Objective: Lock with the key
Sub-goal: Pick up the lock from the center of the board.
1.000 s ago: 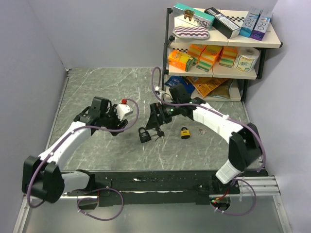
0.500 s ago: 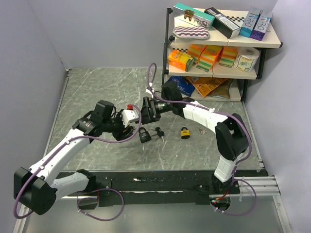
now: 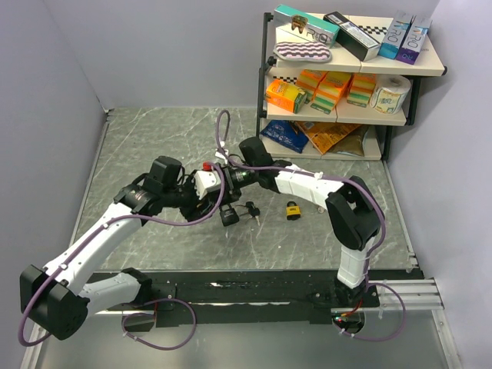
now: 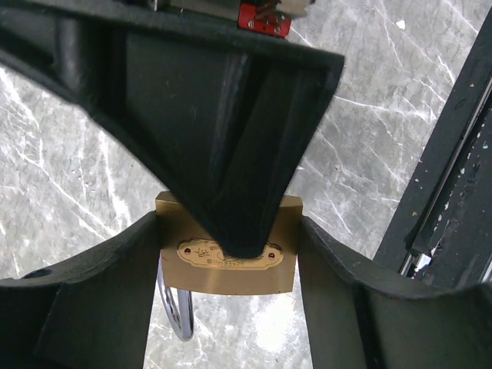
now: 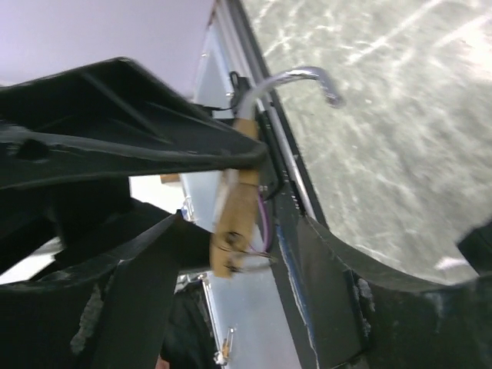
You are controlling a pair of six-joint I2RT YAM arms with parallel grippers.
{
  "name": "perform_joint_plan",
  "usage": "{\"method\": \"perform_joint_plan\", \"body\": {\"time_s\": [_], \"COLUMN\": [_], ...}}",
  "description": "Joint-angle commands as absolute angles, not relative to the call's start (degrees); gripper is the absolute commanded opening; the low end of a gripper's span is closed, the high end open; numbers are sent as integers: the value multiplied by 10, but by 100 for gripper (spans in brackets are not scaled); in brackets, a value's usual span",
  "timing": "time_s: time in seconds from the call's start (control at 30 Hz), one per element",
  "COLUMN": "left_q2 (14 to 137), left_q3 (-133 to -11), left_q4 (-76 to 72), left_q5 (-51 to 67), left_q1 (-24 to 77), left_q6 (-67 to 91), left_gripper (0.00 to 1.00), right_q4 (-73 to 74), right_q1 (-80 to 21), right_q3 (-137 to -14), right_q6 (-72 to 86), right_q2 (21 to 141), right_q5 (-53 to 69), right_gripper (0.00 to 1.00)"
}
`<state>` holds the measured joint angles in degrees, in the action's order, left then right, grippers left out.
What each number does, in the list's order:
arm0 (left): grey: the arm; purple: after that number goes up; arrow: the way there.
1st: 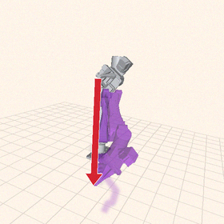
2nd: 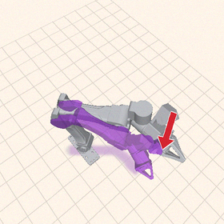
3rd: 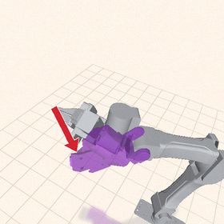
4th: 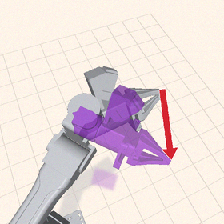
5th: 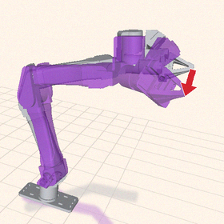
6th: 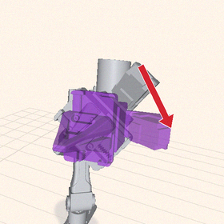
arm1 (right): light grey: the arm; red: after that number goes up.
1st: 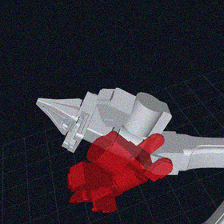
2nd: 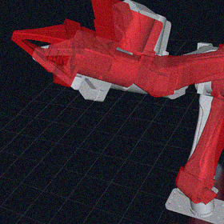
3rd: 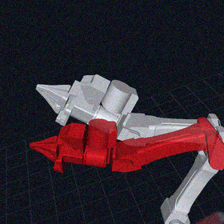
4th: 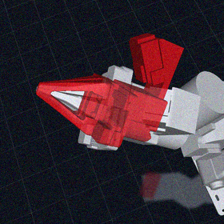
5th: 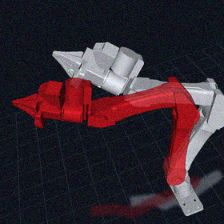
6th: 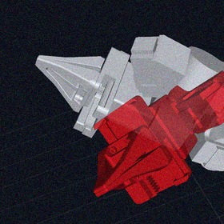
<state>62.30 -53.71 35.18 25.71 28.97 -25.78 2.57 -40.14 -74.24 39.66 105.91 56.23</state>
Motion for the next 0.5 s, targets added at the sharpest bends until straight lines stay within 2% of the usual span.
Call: {"method": "perform_joint_plan", "body": {"time_s": [0.0,0.2,0.47], "left_q2": [610,612,612], "left_q3": [-572,-564,-555], "left_q4": [314,309,298], "left_q5": [284,273,265], "left_q1": [295,297,297], "left_q6": [-258,-259,-258], "left_gripper": [1,1,1], "right_q4": [-45,-79,-87], "right_q1": [-413,-417,-421], "right_q3": [-750,-731,-712], "right_q6": [432,462,473], "right_q2": [1060,1059,1053], "right_q5": [599,614,630], "right_gripper": [65,51,52]}}
